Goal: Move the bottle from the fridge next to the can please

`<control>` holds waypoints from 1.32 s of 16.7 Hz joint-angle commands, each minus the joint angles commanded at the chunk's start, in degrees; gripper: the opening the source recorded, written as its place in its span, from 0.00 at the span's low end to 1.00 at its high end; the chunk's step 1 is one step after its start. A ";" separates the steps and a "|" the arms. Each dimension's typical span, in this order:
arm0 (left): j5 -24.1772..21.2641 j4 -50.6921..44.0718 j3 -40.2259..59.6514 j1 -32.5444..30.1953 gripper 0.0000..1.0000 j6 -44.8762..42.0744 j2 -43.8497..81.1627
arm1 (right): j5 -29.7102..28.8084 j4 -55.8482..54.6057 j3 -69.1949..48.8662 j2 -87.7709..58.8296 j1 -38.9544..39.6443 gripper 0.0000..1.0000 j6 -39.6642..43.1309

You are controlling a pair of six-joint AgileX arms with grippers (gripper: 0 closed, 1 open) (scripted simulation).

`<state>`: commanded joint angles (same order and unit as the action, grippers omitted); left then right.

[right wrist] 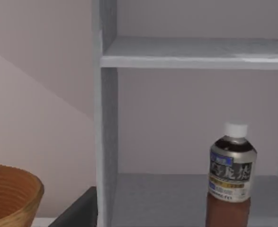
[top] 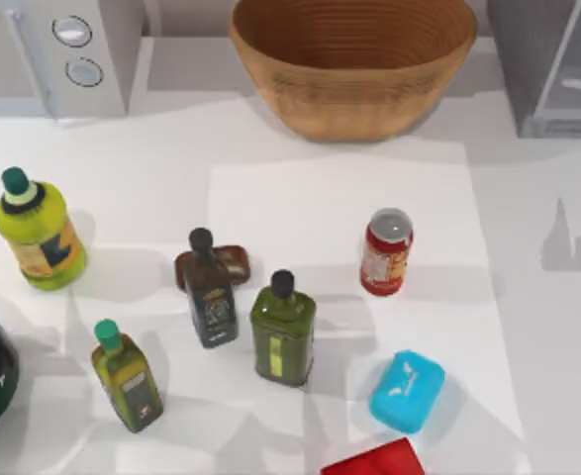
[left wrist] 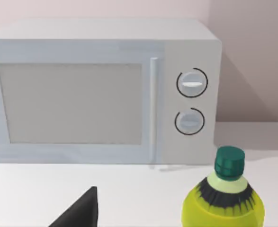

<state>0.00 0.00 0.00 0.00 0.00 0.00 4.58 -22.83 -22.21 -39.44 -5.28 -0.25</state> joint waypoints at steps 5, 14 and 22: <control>0.00 0.00 0.00 0.00 1.00 0.00 0.00 | 3.25 -15.49 -15.06 -35.04 -3.65 1.00 -0.19; 0.00 0.00 0.00 0.00 1.00 0.00 0.00 | 7.46 -36.56 -35.57 -78.42 -8.63 1.00 -0.30; 0.00 0.00 0.00 0.00 1.00 0.00 0.00 | 7.82 -38.77 -37.58 -82.28 -8.86 1.00 -0.29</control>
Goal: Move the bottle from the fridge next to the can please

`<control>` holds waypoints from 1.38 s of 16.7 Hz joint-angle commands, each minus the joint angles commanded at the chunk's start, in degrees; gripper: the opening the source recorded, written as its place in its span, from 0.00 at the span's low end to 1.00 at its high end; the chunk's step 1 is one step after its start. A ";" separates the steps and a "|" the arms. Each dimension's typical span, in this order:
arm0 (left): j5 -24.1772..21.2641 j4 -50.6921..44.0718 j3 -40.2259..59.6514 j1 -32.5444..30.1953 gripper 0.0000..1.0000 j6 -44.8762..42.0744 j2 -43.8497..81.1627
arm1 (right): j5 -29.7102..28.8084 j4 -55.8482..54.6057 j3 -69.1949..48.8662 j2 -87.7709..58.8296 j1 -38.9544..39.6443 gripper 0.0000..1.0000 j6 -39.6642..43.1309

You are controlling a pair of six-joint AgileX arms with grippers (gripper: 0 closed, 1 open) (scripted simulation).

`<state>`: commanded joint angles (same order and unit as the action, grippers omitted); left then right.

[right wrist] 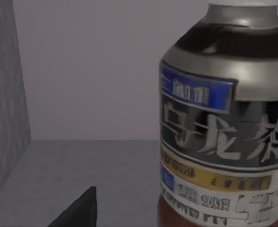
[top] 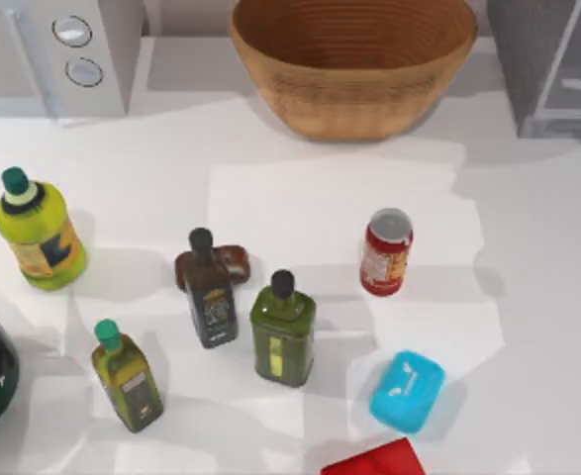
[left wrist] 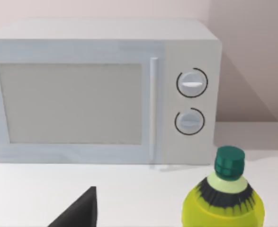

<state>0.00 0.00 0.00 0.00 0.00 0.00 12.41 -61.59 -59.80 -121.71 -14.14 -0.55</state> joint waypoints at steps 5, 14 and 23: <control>0.00 0.00 0.00 0.00 1.00 0.00 0.00 | -0.62 2.36 -5.83 -3.19 0.31 1.00 0.03; 0.00 0.00 0.00 0.00 1.00 0.00 0.00 | -1.67 7.82 -17.43 -9.37 1.32 1.00 0.08; 0.00 0.00 0.00 0.00 1.00 0.00 0.00 | -1.67 7.82 -17.43 -9.37 1.32 0.40 0.08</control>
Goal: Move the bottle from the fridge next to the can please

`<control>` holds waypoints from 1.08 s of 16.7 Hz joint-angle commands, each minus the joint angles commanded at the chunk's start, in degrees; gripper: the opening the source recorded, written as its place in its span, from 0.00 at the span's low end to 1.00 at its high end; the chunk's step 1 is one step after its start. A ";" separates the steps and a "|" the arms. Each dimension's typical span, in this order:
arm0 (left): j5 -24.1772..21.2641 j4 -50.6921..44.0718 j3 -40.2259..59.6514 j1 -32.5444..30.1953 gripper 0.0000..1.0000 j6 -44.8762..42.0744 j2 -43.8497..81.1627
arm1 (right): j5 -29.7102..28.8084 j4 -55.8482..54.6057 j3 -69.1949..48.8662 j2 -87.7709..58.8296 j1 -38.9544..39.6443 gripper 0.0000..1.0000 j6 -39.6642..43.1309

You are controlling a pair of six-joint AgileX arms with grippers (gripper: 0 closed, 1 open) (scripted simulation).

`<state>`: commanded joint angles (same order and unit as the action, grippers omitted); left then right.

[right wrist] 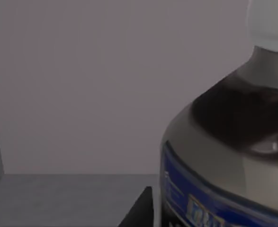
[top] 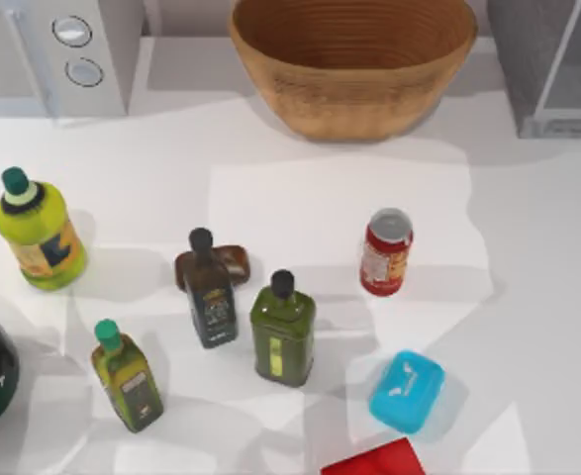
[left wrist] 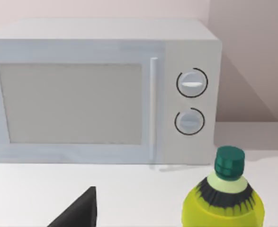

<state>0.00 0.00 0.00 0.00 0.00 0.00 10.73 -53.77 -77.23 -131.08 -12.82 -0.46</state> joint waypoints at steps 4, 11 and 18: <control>0.00 0.00 0.00 0.00 1.00 0.00 0.00 | 0.00 0.00 0.00 0.00 0.00 0.10 0.00; 0.00 0.00 0.00 0.00 1.00 0.00 0.00 | 0.00 0.00 0.00 0.00 0.00 0.00 0.00; 0.00 0.00 0.00 0.00 1.00 0.00 0.00 | 0.07 3.68 -1.04 2.75 -0.17 0.00 -0.47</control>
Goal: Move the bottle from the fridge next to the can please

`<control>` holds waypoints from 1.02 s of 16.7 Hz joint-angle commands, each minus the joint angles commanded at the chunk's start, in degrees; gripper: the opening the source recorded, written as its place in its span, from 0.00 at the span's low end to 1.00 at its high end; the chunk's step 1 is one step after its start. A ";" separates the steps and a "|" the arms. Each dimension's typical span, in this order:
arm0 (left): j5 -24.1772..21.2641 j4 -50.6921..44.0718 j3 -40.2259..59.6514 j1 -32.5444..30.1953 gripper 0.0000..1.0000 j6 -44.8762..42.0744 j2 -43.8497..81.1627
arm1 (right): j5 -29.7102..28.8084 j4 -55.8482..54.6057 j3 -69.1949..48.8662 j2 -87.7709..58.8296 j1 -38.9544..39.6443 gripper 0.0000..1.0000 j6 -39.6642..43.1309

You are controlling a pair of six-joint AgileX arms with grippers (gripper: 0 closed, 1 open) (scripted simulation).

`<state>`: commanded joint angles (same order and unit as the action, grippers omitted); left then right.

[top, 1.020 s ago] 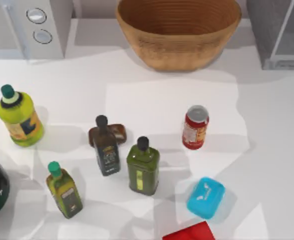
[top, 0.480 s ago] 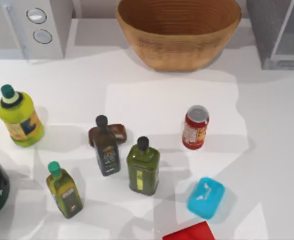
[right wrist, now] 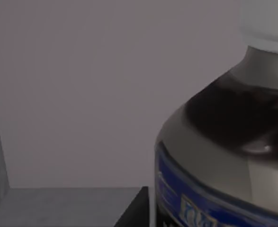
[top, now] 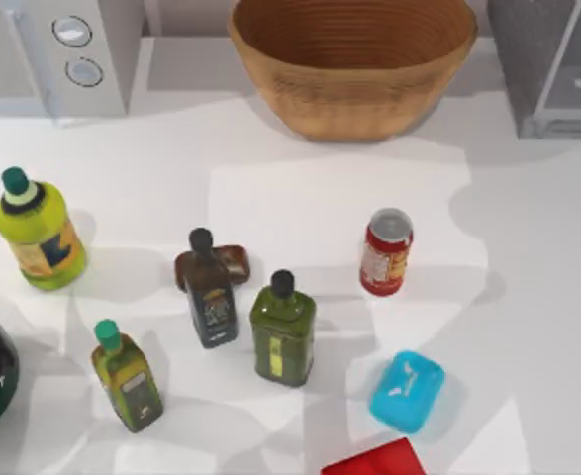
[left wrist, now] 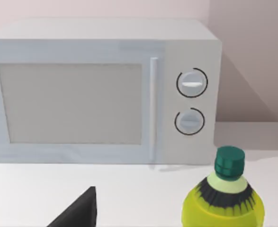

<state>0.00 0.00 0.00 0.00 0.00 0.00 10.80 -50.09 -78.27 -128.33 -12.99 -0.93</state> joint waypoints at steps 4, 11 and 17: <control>0.00 0.00 0.00 0.00 1.00 0.00 0.00 | 0.04 5.14 -1.51 3.58 -0.03 0.00 0.32; 0.00 0.00 0.00 0.00 1.00 0.00 0.00 | 0.41 4.21 0.75 5.27 -0.37 0.00 0.10; 0.00 0.00 0.00 0.00 1.00 0.00 0.00 | 2.97 -1.55 19.53 16.75 -2.53 0.00 -0.10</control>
<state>0.00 0.00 0.00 0.00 0.00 0.00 13.78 -51.64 -58.74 -111.57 -15.52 -1.03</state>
